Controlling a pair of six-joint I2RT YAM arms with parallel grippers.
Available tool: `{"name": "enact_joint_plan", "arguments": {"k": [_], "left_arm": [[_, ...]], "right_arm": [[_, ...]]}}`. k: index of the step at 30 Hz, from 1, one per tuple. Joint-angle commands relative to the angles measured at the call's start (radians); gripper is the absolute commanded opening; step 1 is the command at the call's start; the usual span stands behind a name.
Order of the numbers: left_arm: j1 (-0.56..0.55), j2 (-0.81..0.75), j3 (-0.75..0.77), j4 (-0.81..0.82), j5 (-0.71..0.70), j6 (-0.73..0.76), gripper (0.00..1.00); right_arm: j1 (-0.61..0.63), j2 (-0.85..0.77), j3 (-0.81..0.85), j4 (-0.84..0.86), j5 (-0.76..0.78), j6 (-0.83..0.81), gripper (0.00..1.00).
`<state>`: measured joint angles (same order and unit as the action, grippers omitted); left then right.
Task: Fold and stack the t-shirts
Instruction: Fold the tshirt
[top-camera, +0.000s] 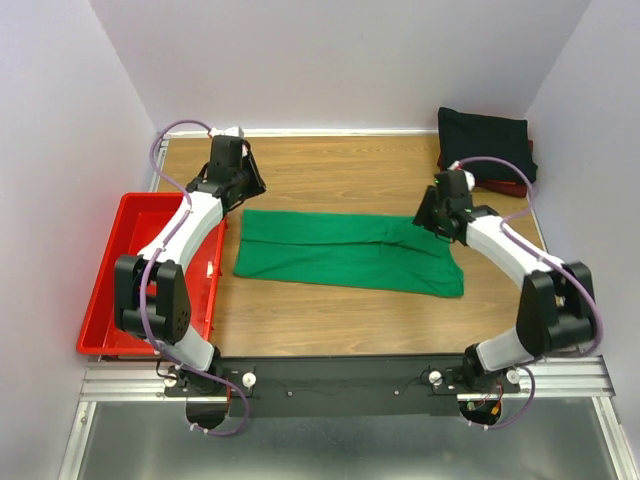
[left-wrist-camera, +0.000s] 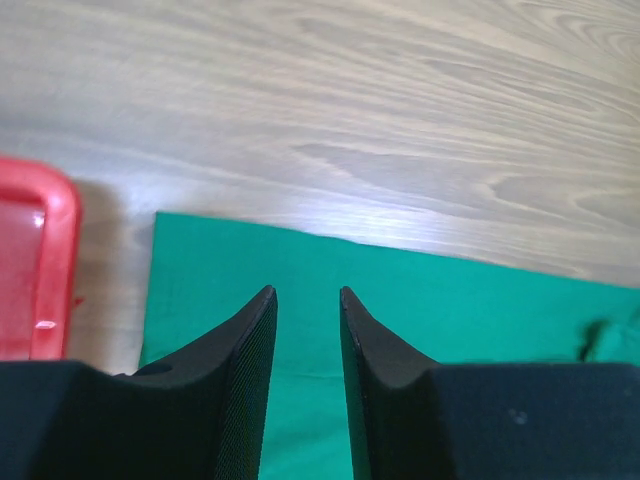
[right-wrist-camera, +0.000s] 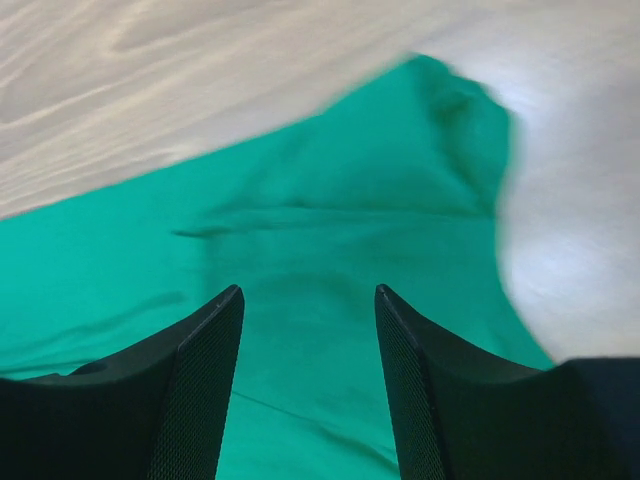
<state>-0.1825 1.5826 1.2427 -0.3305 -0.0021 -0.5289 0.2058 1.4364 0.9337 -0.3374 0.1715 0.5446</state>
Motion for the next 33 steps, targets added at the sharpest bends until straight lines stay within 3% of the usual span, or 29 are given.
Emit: {"name": "enact_joint_plan", "arguments": {"k": [1, 8, 16, 18, 19, 24, 33], "left_arm": [[-0.017, 0.007, 0.050, -0.051, 0.045, 0.101, 0.38], [-0.032, -0.004, 0.000, -0.016, 0.039, 0.132, 0.38], [-0.032, 0.004, -0.025, 0.005, 0.062, 0.145, 0.36], [-0.032, 0.005, -0.028, 0.007, 0.065, 0.145, 0.36], [-0.032, 0.004, -0.026, 0.007, 0.065, 0.145, 0.35], [-0.032, 0.002, -0.031, 0.008, 0.073, 0.145, 0.35], [-0.034, -0.001, -0.037, 0.015, 0.091, 0.145, 0.34]], "right_arm": [[0.081, 0.129, 0.118, 0.028, 0.083, -0.032, 0.62], [0.191, 0.335, 0.232, 0.043, 0.196, -0.057, 0.62], [0.248, 0.390, 0.246, 0.043, 0.259, -0.051, 0.58], [0.251, 0.391, 0.241, 0.040, 0.263, -0.046, 0.51], [0.254, 0.387, 0.231, 0.040, 0.263, -0.044, 0.40], [0.265, 0.348, 0.194, 0.038, 0.253, -0.026, 0.14], [0.293, 0.214, 0.061, 0.038, 0.206, 0.046, 0.10]]}}
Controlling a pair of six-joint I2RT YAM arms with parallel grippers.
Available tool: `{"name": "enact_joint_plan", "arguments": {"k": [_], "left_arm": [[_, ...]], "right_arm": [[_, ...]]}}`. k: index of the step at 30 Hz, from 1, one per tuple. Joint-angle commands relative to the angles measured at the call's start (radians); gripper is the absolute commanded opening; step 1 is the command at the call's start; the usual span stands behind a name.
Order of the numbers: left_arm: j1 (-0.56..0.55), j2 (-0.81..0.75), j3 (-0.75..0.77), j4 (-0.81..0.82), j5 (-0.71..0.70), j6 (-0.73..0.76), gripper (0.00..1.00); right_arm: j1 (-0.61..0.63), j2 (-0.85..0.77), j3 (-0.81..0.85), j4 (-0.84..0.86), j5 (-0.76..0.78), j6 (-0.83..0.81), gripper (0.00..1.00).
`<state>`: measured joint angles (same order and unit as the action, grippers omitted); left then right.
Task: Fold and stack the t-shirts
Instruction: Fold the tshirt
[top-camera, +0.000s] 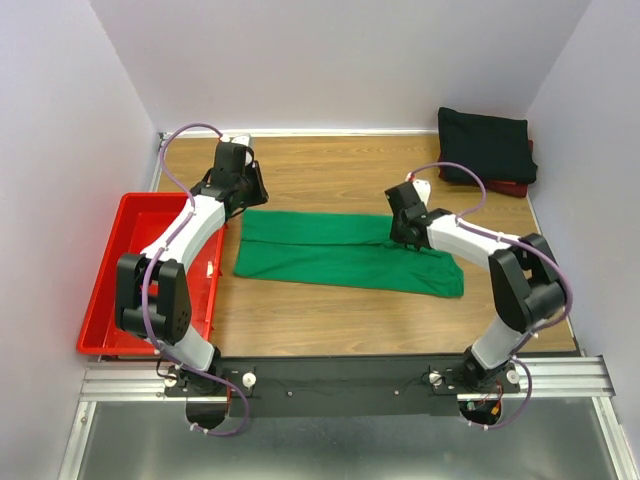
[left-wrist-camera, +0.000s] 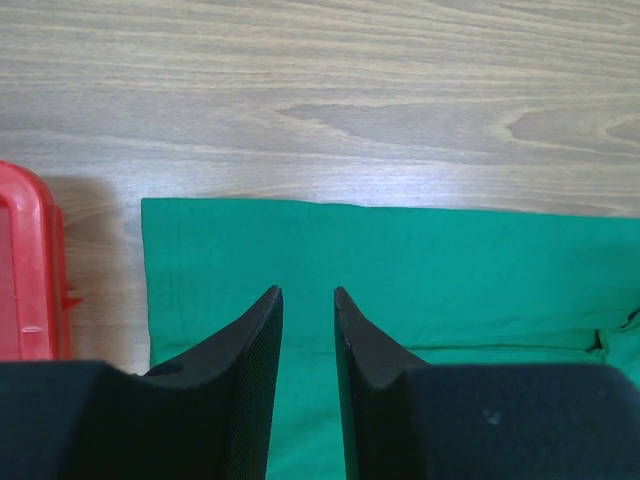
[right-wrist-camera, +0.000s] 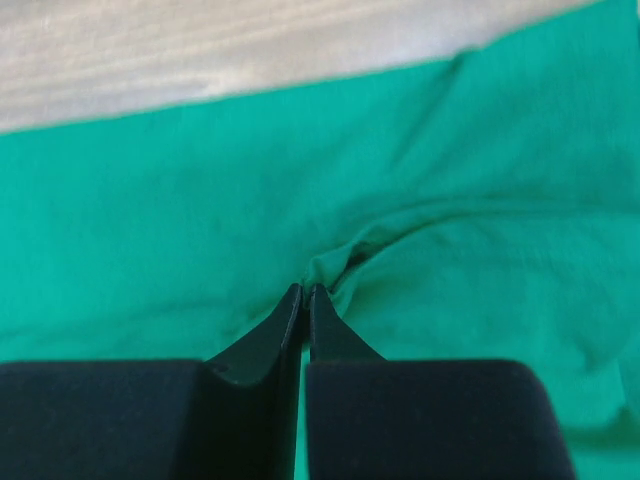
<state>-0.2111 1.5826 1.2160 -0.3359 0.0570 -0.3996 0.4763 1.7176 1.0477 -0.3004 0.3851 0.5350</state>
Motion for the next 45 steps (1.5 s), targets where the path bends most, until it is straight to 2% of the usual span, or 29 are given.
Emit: {"name": "enact_joint_plan", "arguments": {"k": [1, 9, 13, 15, 19, 21, 24, 32, 39, 45], "left_arm": [[-0.005, -0.001, -0.010, 0.020, 0.033, 0.015, 0.34], [-0.016, -0.001, -0.015, 0.021, 0.047, 0.018, 0.34], [-0.020, -0.001, -0.013, 0.021, 0.050, 0.019, 0.34], [-0.024, -0.003, -0.015, 0.023, 0.052, 0.019, 0.34], [-0.031, -0.004, -0.015, 0.021, 0.056, 0.024, 0.34], [-0.033, -0.006, -0.018, 0.021, 0.058, 0.024, 0.34], [-0.036, -0.007, -0.018, 0.023, 0.061, 0.024, 0.34], [-0.051, -0.007, -0.018, 0.028, 0.079, 0.031, 0.34], [-0.128, 0.002, 0.013, 0.026, 0.155, 0.044, 0.34], [-0.264, 0.059, 0.073, 0.026, 0.176, -0.004, 0.35]], "right_arm": [[0.025, -0.096, -0.067, 0.001, -0.009, 0.066, 0.10], [0.085, -0.207, -0.190, 0.018, -0.012, 0.189, 0.12], [0.104, -0.227, -0.253, 0.081, -0.048, 0.210, 0.35], [0.110, -0.233, -0.261, 0.084, -0.057, 0.206, 0.42], [0.110, -0.286, -0.255, 0.083, -0.005, 0.169, 0.49], [0.107, -0.302, -0.236, 0.072, 0.078, 0.128, 0.49], [0.062, -0.280, -0.160, 0.053, 0.103, 0.074, 0.48], [-0.063, -0.054, 0.031, 0.038, 0.103, -0.043, 0.46], [-0.082, 0.013, 0.032, 0.014, 0.101, -0.087, 0.43], [-0.082, -0.006, -0.012, 0.004, 0.040, -0.076, 0.39]]}}
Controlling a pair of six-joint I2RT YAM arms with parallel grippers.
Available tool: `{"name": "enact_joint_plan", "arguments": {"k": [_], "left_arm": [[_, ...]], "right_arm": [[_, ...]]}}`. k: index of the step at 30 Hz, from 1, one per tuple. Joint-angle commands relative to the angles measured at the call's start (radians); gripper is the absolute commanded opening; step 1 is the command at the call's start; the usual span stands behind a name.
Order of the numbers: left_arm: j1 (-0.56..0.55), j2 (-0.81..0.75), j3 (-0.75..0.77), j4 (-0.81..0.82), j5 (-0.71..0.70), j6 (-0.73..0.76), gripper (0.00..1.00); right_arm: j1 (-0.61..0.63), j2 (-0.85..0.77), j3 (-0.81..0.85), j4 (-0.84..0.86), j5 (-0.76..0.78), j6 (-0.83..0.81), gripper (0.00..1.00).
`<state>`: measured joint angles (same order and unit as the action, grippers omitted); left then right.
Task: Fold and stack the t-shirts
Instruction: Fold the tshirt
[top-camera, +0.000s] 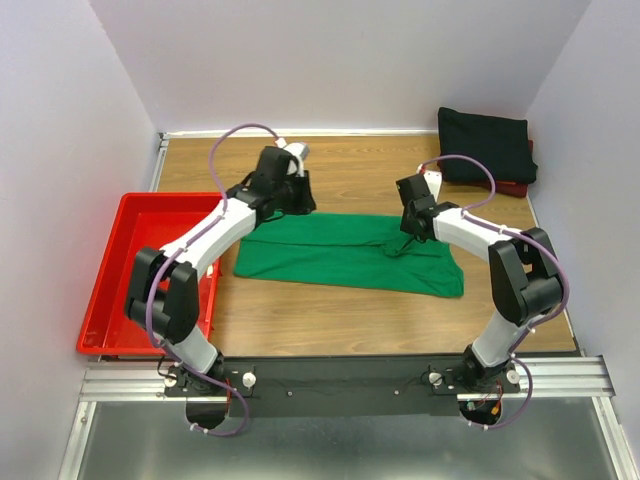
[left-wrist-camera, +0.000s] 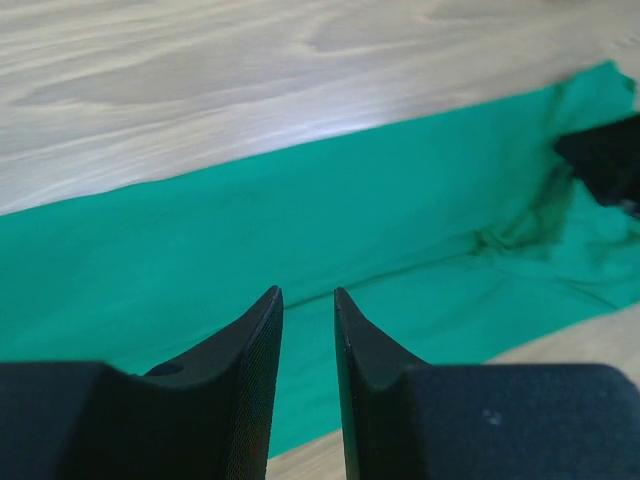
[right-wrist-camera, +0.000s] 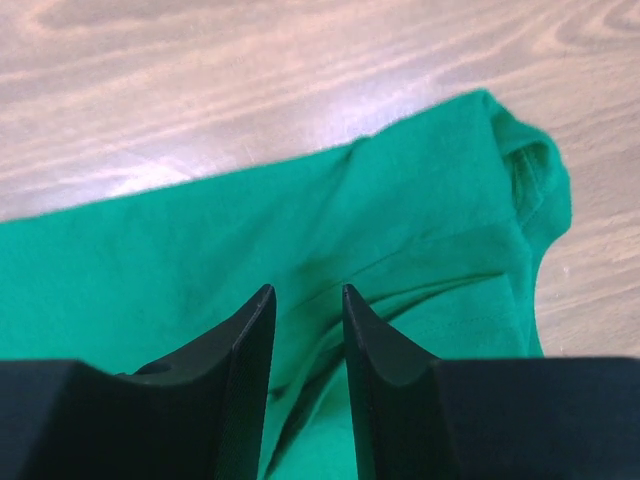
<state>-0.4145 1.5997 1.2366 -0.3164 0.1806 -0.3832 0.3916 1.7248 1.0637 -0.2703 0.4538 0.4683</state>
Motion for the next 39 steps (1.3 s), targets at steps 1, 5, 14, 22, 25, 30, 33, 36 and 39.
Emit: {"name": "enact_joint_plan", "arguments": {"k": [1, 5, 14, 22, 25, 30, 33, 36, 39], "left_arm": [[-0.101, 0.066, 0.073, 0.008, 0.054, -0.028, 0.35], [-0.173, 0.141, 0.138, 0.026, 0.060, -0.068, 0.35], [-0.282, 0.384, 0.371, 0.030, 0.138, -0.111, 0.35], [-0.334, 0.506, 0.478, -0.027, 0.135, -0.091, 0.35], [-0.348, 0.487, 0.431, -0.029, 0.086, -0.100, 0.36], [-0.409, 0.471, 0.391, -0.045, 0.005, -0.042, 0.42], [-0.432, 0.474, 0.380, -0.050, -0.039, -0.028, 0.42], [-0.452, 0.486, 0.402, -0.056, -0.064, -0.016, 0.42], [-0.466, 0.508, 0.438, -0.065, -0.079, -0.008, 0.43]], "right_arm": [[0.003, -0.033, -0.051, -0.032, -0.035, -0.005, 0.38], [0.003, -0.083, -0.115, -0.035, -0.081, 0.006, 0.37], [0.003, -0.270, -0.232, -0.072, -0.164, 0.053, 0.24], [0.004, -0.395, -0.307, -0.079, -0.215, 0.092, 0.25], [0.003, -0.427, -0.298, -0.092, -0.130, 0.110, 0.44], [-0.046, -0.409, -0.240, -0.109, -0.040, 0.107, 0.53], [-0.095, -0.358, -0.193, -0.112, -0.043, 0.102, 0.51], [-0.120, -0.317, -0.154, -0.112, -0.040, 0.107, 0.50], [-0.154, -0.297, -0.137, -0.112, -0.055, 0.113, 0.50]]}}
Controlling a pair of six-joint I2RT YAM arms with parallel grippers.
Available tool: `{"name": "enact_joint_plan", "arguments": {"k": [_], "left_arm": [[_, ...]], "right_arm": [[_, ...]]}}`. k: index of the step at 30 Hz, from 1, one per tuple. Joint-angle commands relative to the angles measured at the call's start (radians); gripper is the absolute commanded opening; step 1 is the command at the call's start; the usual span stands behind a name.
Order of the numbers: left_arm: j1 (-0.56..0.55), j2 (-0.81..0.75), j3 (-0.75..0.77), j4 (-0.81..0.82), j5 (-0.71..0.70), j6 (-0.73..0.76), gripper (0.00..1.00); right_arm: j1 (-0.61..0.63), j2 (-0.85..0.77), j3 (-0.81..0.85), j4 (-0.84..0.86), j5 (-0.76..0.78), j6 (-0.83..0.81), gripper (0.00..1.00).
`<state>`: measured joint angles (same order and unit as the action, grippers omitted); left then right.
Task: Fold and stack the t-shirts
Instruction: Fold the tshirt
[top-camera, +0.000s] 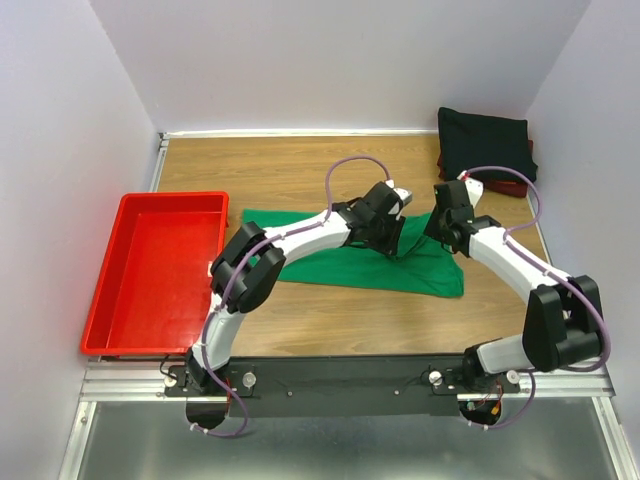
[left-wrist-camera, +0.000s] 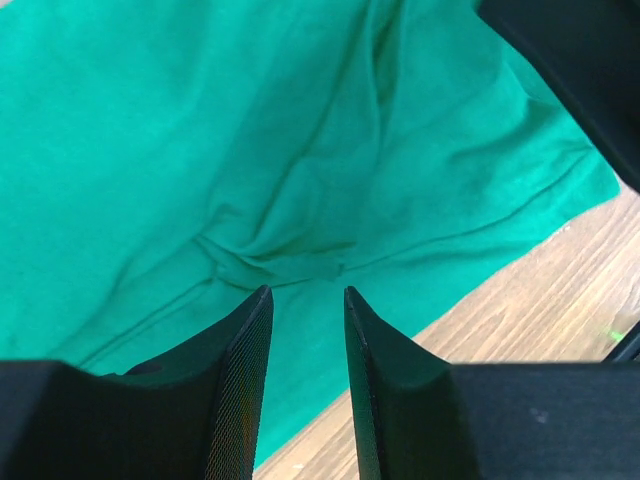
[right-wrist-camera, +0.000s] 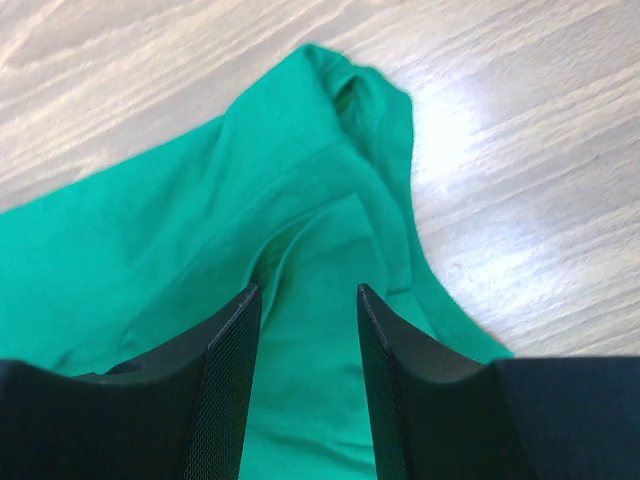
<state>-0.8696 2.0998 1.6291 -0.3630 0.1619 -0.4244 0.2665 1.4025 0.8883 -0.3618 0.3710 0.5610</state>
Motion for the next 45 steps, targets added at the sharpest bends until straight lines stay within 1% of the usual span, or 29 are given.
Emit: {"name": "enact_joint_plan", "arguments": {"k": [1, 8, 14, 36, 42, 45], "left_arm": [[-0.012, 0.014, 0.055, -0.025, -0.061, 0.035, 0.42], [-0.032, 0.083, 0.143, -0.063, -0.111, 0.055, 0.43], [-0.046, 0.124, 0.186, -0.090, -0.111, 0.079, 0.41], [-0.075, 0.137, 0.176, -0.091, -0.130, 0.119, 0.41], [-0.083, 0.141, 0.178, -0.096, -0.127, 0.130, 0.39], [-0.083, 0.146, 0.179, -0.097, -0.127, 0.128, 0.37]], "right_arm": [[-0.035, 0.032, 0.046, -0.020, 0.017, 0.022, 0.50], [-0.096, 0.052, 0.058, -0.019, 0.006, 0.011, 0.50], [-0.115, 0.052, 0.064, -0.019, -0.006, 0.008, 0.50], [-0.116, 0.070, 0.054, -0.009, -0.012, 0.008, 0.50], [-0.118, 0.075, 0.049, -0.006, -0.012, 0.008, 0.50], [-0.116, 0.075, 0.047, -0.005, -0.014, 0.008, 0.50]]}}
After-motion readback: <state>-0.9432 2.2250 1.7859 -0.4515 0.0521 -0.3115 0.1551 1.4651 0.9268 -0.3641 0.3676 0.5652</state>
